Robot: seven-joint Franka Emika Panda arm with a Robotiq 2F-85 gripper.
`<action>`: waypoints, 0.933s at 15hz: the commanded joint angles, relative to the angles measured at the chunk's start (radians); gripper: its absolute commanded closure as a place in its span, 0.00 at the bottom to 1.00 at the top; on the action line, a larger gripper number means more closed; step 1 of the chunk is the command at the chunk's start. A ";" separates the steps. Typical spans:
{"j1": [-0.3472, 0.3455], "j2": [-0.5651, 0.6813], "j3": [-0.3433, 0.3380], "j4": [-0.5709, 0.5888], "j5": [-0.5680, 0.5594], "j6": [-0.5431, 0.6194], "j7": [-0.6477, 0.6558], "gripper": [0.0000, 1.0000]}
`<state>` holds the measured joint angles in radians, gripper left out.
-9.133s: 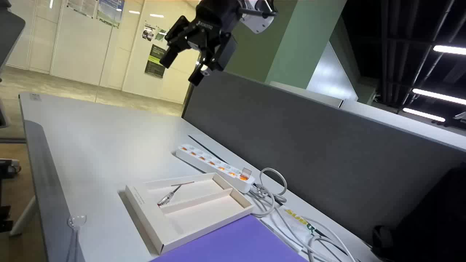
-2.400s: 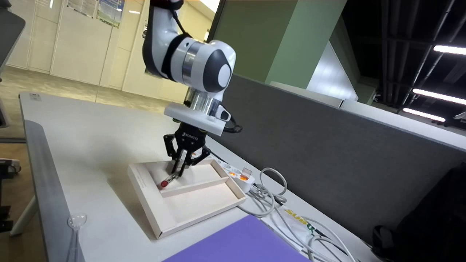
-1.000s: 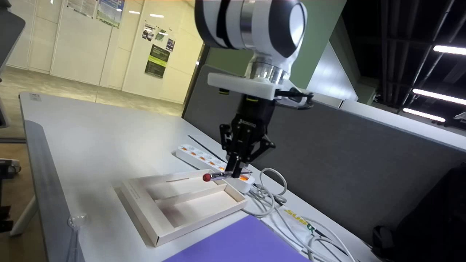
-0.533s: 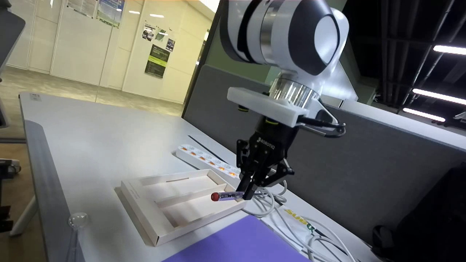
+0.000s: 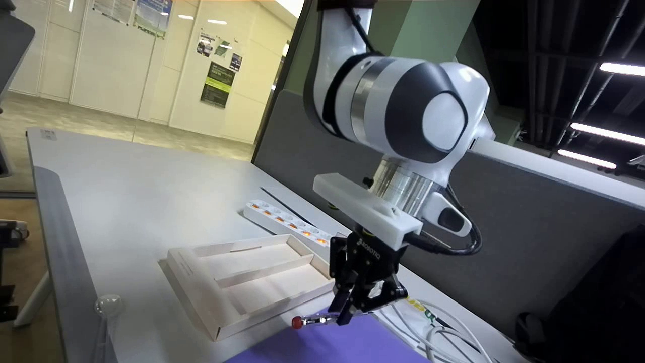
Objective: Put the pen on the blue mat
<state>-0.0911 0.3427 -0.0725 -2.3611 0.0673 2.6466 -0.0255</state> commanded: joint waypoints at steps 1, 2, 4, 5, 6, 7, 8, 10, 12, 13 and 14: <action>0.000 0.058 -0.022 0.036 -0.005 0.041 0.055 0.96; -0.005 0.076 -0.023 0.044 0.003 0.051 0.056 0.96; -0.015 0.104 -0.023 0.057 0.016 0.065 0.059 0.96; -0.022 0.116 -0.021 0.063 0.024 0.071 0.056 0.96; -0.029 0.126 -0.018 0.068 0.034 0.078 0.052 0.96; -0.033 0.137 -0.018 0.073 0.040 0.082 0.052 0.96; -0.038 0.147 -0.019 0.079 0.047 0.086 0.053 0.96; -0.047 0.163 -0.018 0.088 0.056 0.092 0.052 0.96; -0.056 0.176 -0.015 0.097 0.066 0.089 0.049 0.96; -0.059 0.180 -0.013 0.102 0.069 0.084 0.047 0.85; -0.062 0.184 -0.012 0.105 0.070 0.083 0.046 0.59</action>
<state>-0.1359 0.5097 -0.0969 -2.2834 0.1229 2.7375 0.0016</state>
